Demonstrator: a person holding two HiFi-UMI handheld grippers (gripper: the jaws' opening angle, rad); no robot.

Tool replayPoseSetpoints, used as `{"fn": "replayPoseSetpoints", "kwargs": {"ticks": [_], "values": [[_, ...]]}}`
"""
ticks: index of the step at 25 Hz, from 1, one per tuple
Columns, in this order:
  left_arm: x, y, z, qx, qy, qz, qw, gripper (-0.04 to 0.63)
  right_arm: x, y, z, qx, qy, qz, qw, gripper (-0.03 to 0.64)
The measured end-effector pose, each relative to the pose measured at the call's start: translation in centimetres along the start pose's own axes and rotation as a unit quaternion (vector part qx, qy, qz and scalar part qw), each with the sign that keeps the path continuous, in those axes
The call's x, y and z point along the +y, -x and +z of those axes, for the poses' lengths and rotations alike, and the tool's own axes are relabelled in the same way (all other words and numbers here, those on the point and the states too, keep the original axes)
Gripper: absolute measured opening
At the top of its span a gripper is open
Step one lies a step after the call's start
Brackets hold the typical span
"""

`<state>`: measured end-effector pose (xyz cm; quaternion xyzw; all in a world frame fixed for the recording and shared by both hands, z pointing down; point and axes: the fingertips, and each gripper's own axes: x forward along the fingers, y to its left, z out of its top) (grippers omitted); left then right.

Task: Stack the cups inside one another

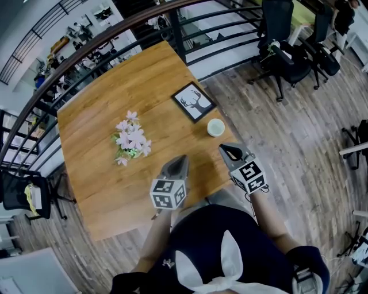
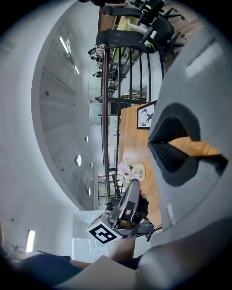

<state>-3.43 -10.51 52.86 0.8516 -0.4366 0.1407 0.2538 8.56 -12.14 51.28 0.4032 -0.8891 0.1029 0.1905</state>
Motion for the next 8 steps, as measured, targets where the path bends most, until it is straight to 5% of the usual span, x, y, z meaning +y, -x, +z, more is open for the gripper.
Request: {"fn": "replayPoseSetpoints", "kwargs": {"ticks": [8], "values": [[0.15, 0.23, -0.42, 0.001, 0.007, 0.004, 1.0000, 0.020, -0.04, 0.19, -0.29, 0.006, 0.003, 0.000, 1.000, -0.003]]}}
